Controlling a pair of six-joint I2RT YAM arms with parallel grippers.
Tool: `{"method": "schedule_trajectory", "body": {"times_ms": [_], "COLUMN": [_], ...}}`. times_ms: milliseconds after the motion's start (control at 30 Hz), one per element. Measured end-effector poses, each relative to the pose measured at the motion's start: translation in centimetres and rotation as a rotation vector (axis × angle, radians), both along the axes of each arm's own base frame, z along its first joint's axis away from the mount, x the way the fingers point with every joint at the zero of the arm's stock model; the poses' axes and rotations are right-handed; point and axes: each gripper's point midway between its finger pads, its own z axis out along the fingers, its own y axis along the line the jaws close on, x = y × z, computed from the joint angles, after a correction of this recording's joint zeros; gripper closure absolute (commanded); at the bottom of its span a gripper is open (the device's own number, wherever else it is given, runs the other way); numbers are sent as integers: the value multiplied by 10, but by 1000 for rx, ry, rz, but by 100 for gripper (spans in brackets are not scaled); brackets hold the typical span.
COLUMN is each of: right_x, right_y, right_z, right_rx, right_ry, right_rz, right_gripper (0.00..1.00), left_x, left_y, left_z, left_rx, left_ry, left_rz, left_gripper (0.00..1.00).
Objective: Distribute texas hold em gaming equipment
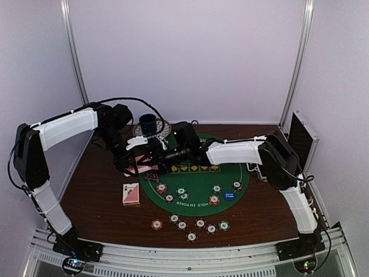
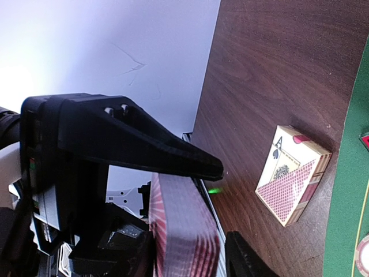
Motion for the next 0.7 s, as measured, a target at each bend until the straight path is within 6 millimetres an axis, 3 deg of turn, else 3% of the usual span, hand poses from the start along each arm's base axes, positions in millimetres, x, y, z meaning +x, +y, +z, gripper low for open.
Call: {"method": "schedule_trajectory", "body": {"times_ms": [400, 700], "right_x": [-5, -4], "right_y": [-7, -10], "right_z": [13, 14], "right_rx": [27, 36], "right_ry": [-10, 9], "right_rz": [3, -1], "right_gripper": [78, 85], "left_x": [-7, -3], "left_y": [4, 3], "left_z": [4, 2], "left_rx": [-1, -1], "left_ry": [-23, -41], "left_rz": [-9, -13], "left_gripper": [100, 100]}}
